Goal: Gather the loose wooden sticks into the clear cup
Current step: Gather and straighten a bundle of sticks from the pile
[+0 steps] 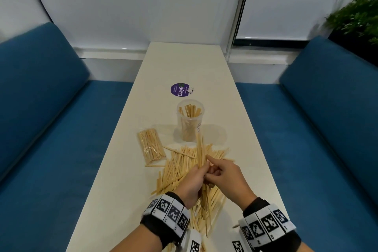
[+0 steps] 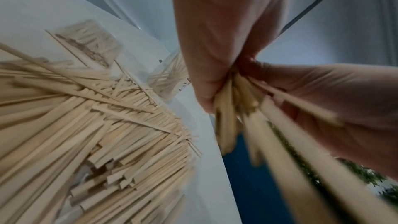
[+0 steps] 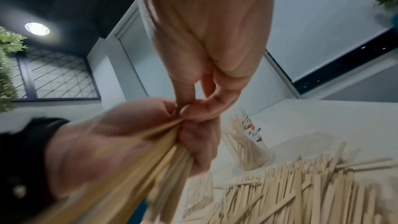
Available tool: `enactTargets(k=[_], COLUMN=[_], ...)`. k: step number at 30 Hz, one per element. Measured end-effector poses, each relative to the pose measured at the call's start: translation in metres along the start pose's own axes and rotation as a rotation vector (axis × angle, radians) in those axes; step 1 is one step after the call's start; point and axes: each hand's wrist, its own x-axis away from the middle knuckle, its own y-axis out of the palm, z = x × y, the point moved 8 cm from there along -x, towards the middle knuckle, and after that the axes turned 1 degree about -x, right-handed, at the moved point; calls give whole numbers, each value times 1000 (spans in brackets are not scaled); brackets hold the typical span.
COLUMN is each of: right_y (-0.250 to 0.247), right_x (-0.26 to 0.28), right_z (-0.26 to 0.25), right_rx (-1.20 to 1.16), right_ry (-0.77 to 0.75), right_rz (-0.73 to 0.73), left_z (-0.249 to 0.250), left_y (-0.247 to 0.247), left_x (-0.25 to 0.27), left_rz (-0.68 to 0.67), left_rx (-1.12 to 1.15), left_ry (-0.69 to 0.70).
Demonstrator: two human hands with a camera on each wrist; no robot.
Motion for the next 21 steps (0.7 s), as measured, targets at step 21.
enactTargets(k=[21], right_y=[49], right_x=[9], right_z=[-4], right_rx=[-1195], right_ry=[497], right_rz=[-264], left_z=[84], left_y=[-16], left_x=[48], left_rz=[444], left_rx=[-147], left_ry=[688])
